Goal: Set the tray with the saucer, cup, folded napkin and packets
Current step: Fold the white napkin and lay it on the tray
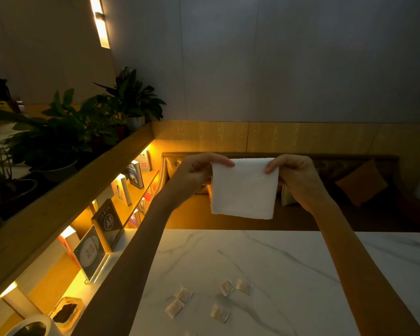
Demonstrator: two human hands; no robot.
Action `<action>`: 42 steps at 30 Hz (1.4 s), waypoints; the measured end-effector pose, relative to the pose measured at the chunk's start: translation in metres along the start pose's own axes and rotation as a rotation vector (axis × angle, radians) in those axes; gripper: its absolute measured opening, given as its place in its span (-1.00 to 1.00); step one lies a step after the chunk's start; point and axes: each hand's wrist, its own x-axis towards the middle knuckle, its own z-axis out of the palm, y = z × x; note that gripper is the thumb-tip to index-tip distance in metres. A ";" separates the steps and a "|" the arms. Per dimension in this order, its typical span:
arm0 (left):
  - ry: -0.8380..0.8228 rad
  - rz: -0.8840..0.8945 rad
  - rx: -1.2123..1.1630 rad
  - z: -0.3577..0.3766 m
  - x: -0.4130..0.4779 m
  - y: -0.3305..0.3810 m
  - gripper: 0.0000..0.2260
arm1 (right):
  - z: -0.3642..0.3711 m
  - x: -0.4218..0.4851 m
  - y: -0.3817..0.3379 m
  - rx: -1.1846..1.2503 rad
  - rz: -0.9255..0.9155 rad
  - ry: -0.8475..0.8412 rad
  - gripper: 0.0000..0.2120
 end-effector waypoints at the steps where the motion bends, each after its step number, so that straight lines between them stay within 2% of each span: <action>1: 0.006 -0.003 -0.001 0.000 0.000 -0.001 -0.66 | 0.000 0.000 0.000 -0.001 -0.011 -0.010 -0.56; 13: 0.033 -0.007 0.045 0.000 0.002 0.004 -0.65 | -0.001 0.006 0.003 -0.059 -0.067 -0.076 -0.64; 16: 0.044 -0.011 0.029 0.001 0.001 0.005 -0.67 | -0.002 0.008 -0.004 0.061 -0.027 -0.095 -0.75; 18: 0.023 -0.026 -0.052 0.001 -0.002 0.007 -0.69 | 0.000 0.009 -0.009 0.117 -0.012 -0.109 -0.74; 22: -0.059 -0.094 -0.252 -0.005 -0.008 0.011 -0.80 | 0.006 0.012 -0.011 -0.162 -0.029 -0.125 -0.86; 24: -0.066 -0.234 -0.311 -0.001 -0.011 0.013 -0.81 | 0.008 0.017 -0.017 -0.287 -0.033 -0.207 -0.80; 26: -0.115 -0.373 -0.191 0.011 -0.013 0.011 -0.69 | 0.013 0.024 -0.026 -0.401 -0.024 -0.332 -0.76; 28: -0.149 -0.428 -0.042 0.030 -0.018 0.001 -0.63 | 0.023 0.031 -0.031 -0.532 -0.021 -0.441 -0.71; 31: -0.098 -0.442 -0.118 0.047 -0.031 -0.019 -0.71 | 0.037 0.036 -0.027 -0.660 -0.030 -0.473 -0.65; 32: -0.076 -0.435 -0.208 0.047 -0.037 -0.024 -0.70 | 0.037 0.034 -0.022 -0.637 0.004 -0.454 -0.63; 34: -0.023 -0.425 -0.397 0.044 -0.049 -0.030 -0.64 | 0.029 0.019 -0.005 -0.482 0.188 -0.414 -0.63; 37: 0.049 -0.437 -0.537 0.038 -0.069 -0.041 -0.59 | 0.018 -0.016 0.031 -0.090 0.454 -0.392 -0.69; 40: 0.072 -0.467 -0.573 0.037 -0.087 -0.053 -0.59 | 0.023 -0.043 0.055 0.203 0.489 -0.285 -0.61; 42: 0.076 -0.509 -0.614 0.044 -0.095 -0.058 -0.58 | 0.031 -0.054 0.060 0.265 0.444 -0.208 -0.65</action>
